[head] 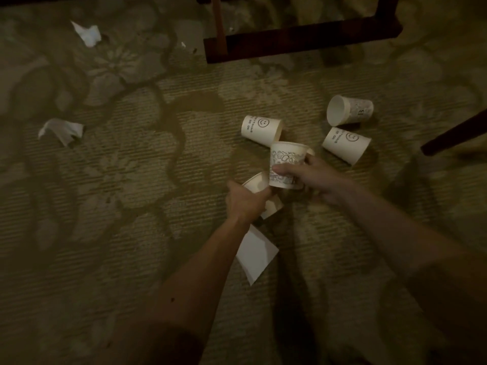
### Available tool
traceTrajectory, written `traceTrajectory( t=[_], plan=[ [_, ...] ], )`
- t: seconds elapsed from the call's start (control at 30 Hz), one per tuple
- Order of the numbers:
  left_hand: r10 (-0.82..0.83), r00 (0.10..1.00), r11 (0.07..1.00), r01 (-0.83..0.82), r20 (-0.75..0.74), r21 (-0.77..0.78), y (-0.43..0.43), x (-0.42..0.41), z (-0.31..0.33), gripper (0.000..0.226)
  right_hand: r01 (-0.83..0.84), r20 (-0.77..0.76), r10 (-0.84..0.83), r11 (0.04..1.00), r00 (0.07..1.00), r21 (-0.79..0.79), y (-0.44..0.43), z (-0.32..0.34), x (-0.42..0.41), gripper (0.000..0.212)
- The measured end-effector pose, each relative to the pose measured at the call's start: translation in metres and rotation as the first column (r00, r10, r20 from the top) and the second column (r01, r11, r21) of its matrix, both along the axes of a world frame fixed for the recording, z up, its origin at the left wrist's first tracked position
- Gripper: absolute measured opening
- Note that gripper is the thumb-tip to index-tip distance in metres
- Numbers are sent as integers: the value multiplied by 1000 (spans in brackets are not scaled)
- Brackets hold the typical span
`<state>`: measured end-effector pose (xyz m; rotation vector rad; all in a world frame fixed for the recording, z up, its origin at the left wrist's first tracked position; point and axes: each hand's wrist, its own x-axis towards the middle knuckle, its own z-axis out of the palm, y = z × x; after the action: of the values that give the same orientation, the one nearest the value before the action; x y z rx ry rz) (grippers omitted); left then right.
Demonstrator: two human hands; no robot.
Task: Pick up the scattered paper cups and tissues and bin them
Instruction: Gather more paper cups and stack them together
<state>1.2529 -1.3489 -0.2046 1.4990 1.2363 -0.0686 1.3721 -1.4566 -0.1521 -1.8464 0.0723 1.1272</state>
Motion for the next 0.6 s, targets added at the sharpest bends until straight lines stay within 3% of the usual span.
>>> traceTrajectory(
  t=[0.07,0.17,0.27,0.37,0.4,0.43,0.47,0.5,0.53,0.6],
  plan=[
    [-10,1000,999,11,27,-41,10,1,-1,95,-36,-14,37,999,999,7,6,1,1,59],
    [-27,1000,999,28,4,-44,23,1,1,87,-17,50,16,1000,999,14,8,-2,-1,61],
    [-41,999,997,43,-29,59,37,4,3,52,-20,110,18,1000,994,22,5,-7,1,60],
    [-193,977,937,212,-95,278,61,13,7,62,-69,113,67,998,991,16,-8,-11,6,59],
    [-319,932,838,363,-173,409,67,18,13,69,-69,105,67,998,992,10,-14,-12,8,60],
    [-449,839,652,544,-308,528,73,25,20,76,-63,96,62,998,993,8,-20,-13,10,61],
    [-533,699,396,704,-477,589,76,35,28,83,-57,90,56,998,994,10,-27,-13,12,62],
    [-565,547,145,803,-618,578,79,48,36,90,-54,91,52,998,994,14,-33,-14,15,63],
    [-569,413,-47,847,-711,529,79,62,42,92,-56,95,55,998,994,14,-38,-14,16,64],
    [-546,222,-278,862,-808,424,78,89,48,86,-71,90,70,997,994,11,-47,-13,19,67]
  ],
)
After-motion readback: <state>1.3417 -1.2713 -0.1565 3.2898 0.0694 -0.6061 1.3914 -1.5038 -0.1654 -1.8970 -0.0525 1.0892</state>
